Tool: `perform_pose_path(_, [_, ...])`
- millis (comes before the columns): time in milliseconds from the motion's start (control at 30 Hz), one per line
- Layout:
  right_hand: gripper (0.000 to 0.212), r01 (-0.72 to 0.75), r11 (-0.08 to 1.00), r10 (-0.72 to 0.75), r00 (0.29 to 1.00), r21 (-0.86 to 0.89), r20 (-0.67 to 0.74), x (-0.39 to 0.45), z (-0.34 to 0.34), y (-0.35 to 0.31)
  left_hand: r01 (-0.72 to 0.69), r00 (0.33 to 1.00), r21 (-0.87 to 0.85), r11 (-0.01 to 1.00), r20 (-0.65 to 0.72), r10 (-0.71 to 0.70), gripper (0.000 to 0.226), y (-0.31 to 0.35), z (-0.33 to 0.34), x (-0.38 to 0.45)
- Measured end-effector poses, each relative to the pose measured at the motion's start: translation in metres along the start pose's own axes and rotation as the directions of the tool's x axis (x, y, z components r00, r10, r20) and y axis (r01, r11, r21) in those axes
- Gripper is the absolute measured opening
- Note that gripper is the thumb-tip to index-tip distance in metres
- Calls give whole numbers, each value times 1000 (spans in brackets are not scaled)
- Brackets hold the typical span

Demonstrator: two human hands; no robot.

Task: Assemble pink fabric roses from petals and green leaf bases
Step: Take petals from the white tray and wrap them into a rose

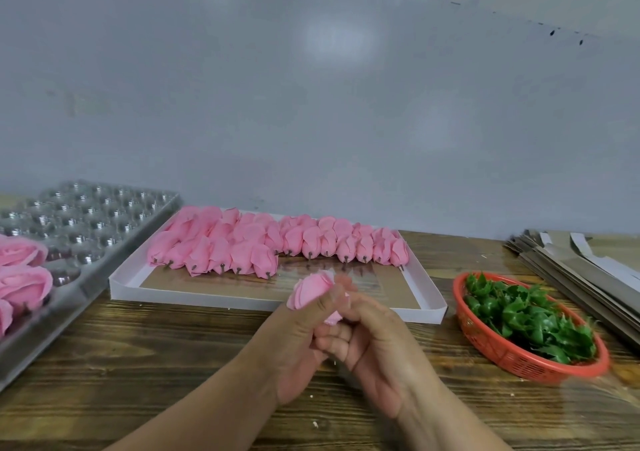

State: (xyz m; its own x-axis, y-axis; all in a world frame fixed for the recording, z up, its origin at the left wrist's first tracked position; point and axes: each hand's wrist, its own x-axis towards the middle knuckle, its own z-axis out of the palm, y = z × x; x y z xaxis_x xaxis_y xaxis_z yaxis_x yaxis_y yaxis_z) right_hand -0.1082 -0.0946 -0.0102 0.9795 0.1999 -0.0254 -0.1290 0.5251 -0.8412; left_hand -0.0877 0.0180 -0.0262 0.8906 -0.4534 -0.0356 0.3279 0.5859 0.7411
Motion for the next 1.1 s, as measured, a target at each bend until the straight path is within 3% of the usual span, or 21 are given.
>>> perform_pose_path(167, [21,60,997,-60,998,-40,-19,0,-3,5,-8,999,-35,999,-48,6,65,2,1,2])
perform_pose_path(300, [33,294,888,-317,948,-353,-7,1,-1,13,-43,993,-69,997,-112,35,42,2,3,6])
perform_pose_path(433, [26,347,749,-454,889,-564,-56,1,-2,17,-29,995,-45,999,-95,25,43,-1,8,3])
perform_pose_path(567, [17,351,737,-442,897,-577,-18,0,-4,16,-18,999,-23,1000,-52,17,39,1,5,4])
perform_pose_path(733, [14,246,879,-283,959,-409,-33,1,-4,15,-30,997,55,998,-69,34,44,3,-2,7])
perform_pose_path(867, [17,316,749,-378,926,-582,16,-1,-4,14,-89,994,57,994,-61,92,24,3,1,8])
perform_pose_path(933, [19,334,707,-408,913,-623,27,-1,-4,14,-96,995,68,993,-31,98,46,4,-1,8])
perform_pose_path(1000, [19,337,766,-411,912,-548,-14,0,-5,12,-107,993,95,990,68,101,75,5,-4,6])
perform_pose_path(1100, [15,317,861,-361,932,-398,-40,-1,-5,7,-115,979,174,978,188,82,78,3,-4,2])
